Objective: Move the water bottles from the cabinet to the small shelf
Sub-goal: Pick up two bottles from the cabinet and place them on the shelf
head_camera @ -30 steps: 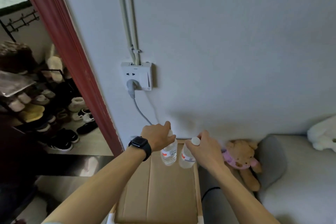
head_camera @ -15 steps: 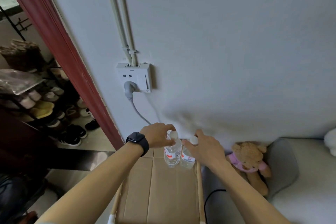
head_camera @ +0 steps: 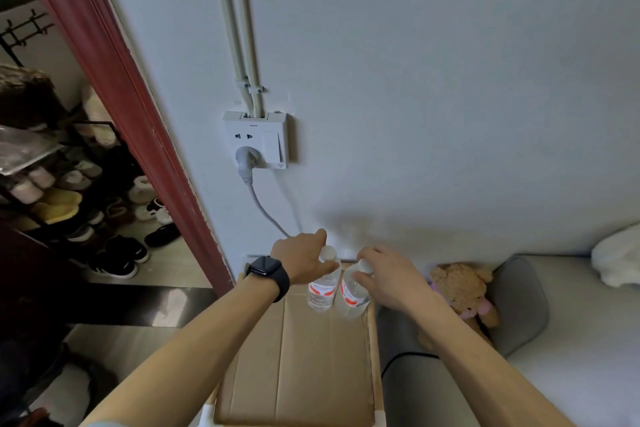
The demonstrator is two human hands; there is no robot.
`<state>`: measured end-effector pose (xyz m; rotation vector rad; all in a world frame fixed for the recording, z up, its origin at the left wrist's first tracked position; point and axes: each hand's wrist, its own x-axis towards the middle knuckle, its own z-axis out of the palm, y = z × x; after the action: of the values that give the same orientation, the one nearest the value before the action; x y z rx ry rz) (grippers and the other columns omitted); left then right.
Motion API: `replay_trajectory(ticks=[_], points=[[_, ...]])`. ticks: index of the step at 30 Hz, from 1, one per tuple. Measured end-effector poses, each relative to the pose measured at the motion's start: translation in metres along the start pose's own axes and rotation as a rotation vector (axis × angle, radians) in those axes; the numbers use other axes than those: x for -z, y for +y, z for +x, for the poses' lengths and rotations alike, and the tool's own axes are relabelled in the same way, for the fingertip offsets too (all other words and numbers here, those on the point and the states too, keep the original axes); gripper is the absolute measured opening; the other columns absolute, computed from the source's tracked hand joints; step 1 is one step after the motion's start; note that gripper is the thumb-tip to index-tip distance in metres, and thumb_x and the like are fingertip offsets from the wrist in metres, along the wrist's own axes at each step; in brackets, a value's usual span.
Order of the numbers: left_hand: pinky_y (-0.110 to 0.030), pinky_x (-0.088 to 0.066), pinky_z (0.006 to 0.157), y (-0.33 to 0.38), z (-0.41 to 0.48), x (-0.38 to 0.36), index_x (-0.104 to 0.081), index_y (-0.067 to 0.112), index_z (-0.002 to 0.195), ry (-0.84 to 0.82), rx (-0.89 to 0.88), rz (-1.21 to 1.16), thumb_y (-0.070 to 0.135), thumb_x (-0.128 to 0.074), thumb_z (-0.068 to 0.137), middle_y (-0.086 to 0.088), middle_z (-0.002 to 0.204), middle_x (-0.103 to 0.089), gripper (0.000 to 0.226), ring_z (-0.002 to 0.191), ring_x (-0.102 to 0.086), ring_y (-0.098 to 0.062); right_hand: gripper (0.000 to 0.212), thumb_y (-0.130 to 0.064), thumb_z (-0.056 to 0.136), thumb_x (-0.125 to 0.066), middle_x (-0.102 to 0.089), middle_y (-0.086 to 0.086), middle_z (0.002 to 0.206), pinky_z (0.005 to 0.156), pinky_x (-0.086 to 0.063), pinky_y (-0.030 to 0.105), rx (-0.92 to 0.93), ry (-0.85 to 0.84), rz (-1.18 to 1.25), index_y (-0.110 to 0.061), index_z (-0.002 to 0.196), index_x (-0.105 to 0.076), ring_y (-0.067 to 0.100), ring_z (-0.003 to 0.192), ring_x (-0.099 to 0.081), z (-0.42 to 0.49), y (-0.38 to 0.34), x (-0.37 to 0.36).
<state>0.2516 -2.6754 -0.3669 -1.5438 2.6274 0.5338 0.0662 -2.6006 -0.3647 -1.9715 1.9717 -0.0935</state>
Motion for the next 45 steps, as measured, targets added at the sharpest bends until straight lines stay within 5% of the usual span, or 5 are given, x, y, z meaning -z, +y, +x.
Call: replay_trajectory(ticks=[14,24,33,40,45], points=[[-0.032,-0.039,0.059,-0.008,-0.008,-0.006,-0.044,0.022,0.103,0.043,-0.013,-0.089,0.058,-0.051,0.092,0.004,0.087,-0.056,0.039,0.077,-0.056,-0.020,0.034,-0.040,0.093,-0.056,-0.054,-0.003,0.121,0.089,-0.042,0.031,-0.044,0.012,0.116,-0.027,0.125,-0.056,0.019,0.110,-0.053,-0.004,0.001,0.000],[-0.039,-0.052,0.087,-0.024,0.001,0.000,-0.054,0.043,0.122,-0.061,-0.119,-0.269,0.025,-0.057,0.092,0.007,0.123,-0.052,0.036,0.098,-0.058,-0.013,0.037,-0.041,0.093,-0.057,-0.053,-0.002,0.120,0.082,-0.039,0.028,-0.053,0.021,0.135,-0.027,0.127,-0.055,0.019,0.107,-0.054,-0.001,0.002,-0.001],[-0.033,-0.047,0.070,0.004,-0.009,0.002,-0.050,0.035,0.122,0.072,-0.049,0.092,0.070,-0.043,0.089,0.004,0.109,-0.052,0.048,0.084,-0.059,-0.018,0.035,-0.042,0.094,-0.056,-0.052,-0.003,0.121,0.085,-0.041,0.028,-0.050,0.036,0.171,-0.029,0.126,-0.054,0.017,0.104,-0.052,-0.001,0.008,-0.005],[-0.030,-0.048,0.085,-0.004,-0.002,0.007,-0.051,0.027,0.133,-0.069,-0.140,-0.128,0.027,-0.049,0.100,0.003,0.132,-0.045,0.033,0.100,-0.058,-0.019,0.036,-0.042,0.094,-0.056,-0.050,-0.005,0.125,0.084,-0.038,0.026,-0.047,0.059,0.223,-0.032,0.128,-0.053,0.015,0.104,-0.050,-0.005,0.011,-0.014],[-0.033,-0.050,0.084,-0.011,-0.013,0.003,-0.053,0.040,0.127,-0.053,-0.135,-0.179,0.040,-0.052,0.093,0.013,0.127,-0.048,0.034,0.096,-0.056,-0.010,0.035,-0.044,0.094,-0.055,-0.050,-0.005,0.126,0.083,-0.038,0.025,-0.038,0.092,0.251,-0.033,0.128,-0.052,0.015,0.102,-0.050,-0.010,0.014,-0.020]])
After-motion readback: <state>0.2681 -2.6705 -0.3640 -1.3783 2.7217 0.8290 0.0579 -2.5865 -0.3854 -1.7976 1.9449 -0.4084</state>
